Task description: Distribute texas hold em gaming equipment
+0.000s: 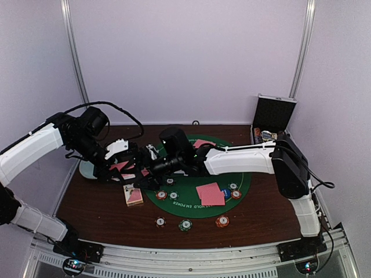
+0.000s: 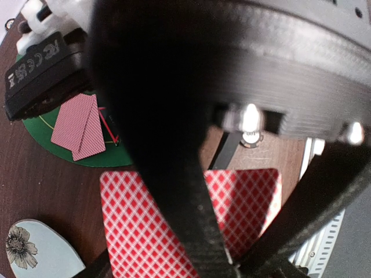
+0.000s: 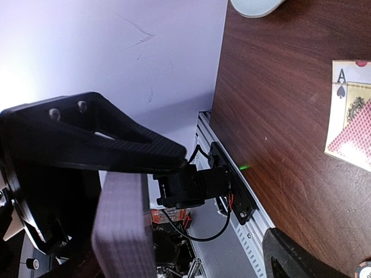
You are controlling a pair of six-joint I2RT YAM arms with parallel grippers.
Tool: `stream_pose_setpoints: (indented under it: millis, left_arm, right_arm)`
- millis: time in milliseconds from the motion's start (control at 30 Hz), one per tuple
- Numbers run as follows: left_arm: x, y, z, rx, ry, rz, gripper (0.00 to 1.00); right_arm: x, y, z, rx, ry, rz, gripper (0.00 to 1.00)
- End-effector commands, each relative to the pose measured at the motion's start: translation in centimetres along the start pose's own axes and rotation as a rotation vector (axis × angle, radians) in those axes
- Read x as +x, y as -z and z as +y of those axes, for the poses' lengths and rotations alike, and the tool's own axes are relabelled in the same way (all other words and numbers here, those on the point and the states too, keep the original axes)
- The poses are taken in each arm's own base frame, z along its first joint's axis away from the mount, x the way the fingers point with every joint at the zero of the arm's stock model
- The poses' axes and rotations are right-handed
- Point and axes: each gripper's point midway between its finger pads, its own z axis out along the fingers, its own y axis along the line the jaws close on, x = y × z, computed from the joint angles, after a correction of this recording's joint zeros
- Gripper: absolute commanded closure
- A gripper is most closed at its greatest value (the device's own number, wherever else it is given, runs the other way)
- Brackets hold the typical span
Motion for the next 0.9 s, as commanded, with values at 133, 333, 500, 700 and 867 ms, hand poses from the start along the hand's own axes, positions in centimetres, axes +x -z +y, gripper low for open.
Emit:
stream_pose_setpoints:
  millis: [133, 333, 500, 700, 867]
  left_arm:
    - [-1.4, 1.0, 0.3, -0.020, -0.021, -0.053, 1.00]
    - [-1.3, 1.0, 0.3, -0.022, -0.022, -0.051, 1.00]
    - [-1.3, 1.0, 0.3, -0.021, -0.022, -0.051, 1.00]
    - [-1.1, 0.9, 0.3, -0.019, -0.019, -0.045, 1.00]
    - [-1.1, 0.9, 0.3, -0.022, -0.019, -0.045, 1.00]
  right_arm:
    - [-0.1, 2.3, -1.2, 0.061, -0.011, 0.001, 0.19]
    - [-0.3, 3.8, -0.6, 0.065, -0.001, -0.019, 0.29]
    - [-0.2, 4.4, 0.8, 0.045, 0.016, -0.027, 0.36]
    - [-0.3, 5.0, 2.5, 0.012, 0.032, -0.041, 0.46]
    - [0.0, 5.3, 2.8, 0.015, 0.034, -0.042, 0.57]
